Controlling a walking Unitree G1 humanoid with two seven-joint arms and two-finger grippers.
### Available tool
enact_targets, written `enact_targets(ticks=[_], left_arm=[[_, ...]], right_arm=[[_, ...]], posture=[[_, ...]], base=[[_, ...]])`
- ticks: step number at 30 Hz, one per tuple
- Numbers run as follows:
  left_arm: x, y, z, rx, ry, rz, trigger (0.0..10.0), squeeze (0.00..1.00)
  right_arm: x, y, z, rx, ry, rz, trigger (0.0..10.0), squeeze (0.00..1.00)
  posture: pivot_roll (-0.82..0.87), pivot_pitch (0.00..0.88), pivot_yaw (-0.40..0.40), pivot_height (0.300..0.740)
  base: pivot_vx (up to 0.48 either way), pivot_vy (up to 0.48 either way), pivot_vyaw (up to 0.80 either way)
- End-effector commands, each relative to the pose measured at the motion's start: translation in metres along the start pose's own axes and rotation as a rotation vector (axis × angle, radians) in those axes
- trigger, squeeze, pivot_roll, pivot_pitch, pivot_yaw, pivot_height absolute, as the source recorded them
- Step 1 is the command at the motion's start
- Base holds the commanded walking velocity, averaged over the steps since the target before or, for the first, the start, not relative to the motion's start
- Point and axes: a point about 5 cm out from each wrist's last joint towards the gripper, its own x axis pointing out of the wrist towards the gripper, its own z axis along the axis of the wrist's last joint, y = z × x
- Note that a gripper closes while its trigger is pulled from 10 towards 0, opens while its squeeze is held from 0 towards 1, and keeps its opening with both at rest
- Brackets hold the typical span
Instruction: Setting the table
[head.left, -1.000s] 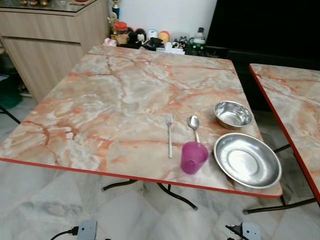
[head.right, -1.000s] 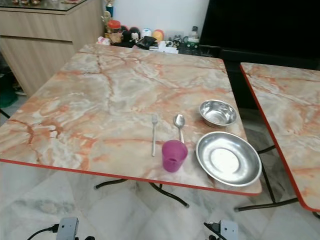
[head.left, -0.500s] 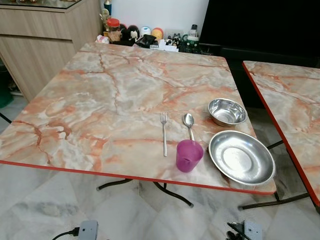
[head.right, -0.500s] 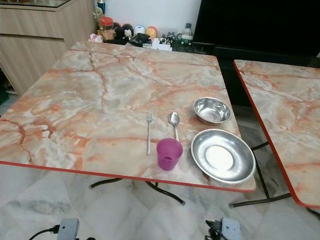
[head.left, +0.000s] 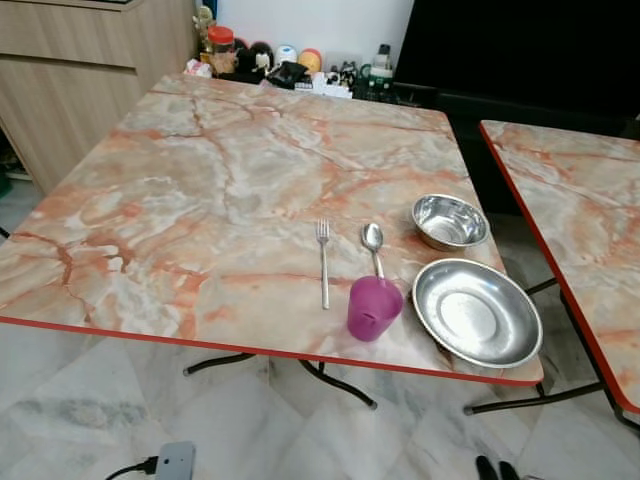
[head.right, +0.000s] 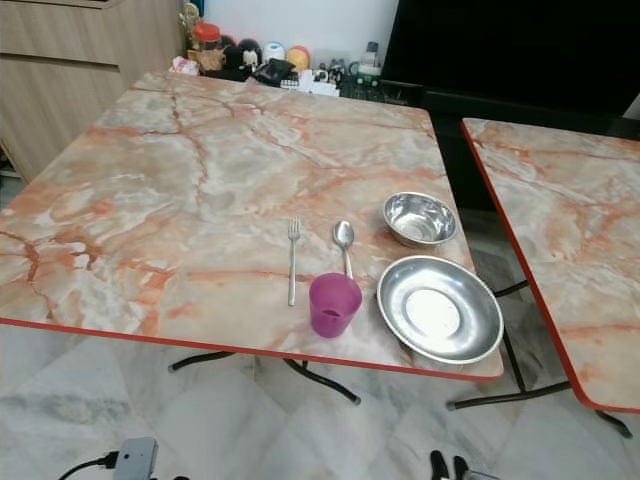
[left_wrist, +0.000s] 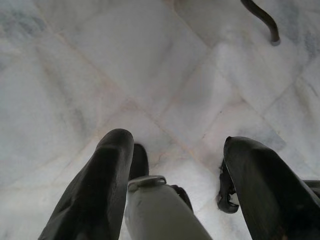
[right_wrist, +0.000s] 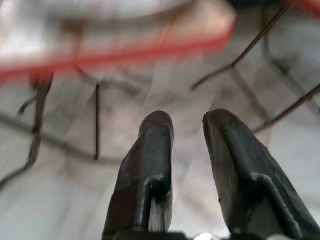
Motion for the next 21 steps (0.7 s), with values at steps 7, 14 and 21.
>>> enact_targets(ticks=[7, 14, 21], left_arm=[[-0.002, -0.001, -0.01, 0.003, 0.041, -0.005, 10.0, 0.0], [-0.002, 0.0, -0.011, 0.001, 0.047, 0.001, 10.0, 0.0], [-0.002, 0.003, -0.012, 0.015, 0.054, 0.004, 10.0, 0.0]], right_arm=[[0.046, -0.04, 0.091, 0.05, -0.263, -0.182, 10.0, 0.0], [0.088, -0.033, 0.11, 0.201, -0.187, -0.166, 10.0, 1.0], [0.11, -0.025, 0.105, 0.344, -0.073, -0.163, 10.0, 1.0]], posture=[[-0.07, 0.114, -0.101, 0.74], [-0.05, 0.112, -0.093, 0.74], [-0.05, 0.116, -0.076, 0.74]], base=[[0.0, 0.0, 0.0], [0.0, 0.0, 0.0], [0.0, 0.0, 0.0]])
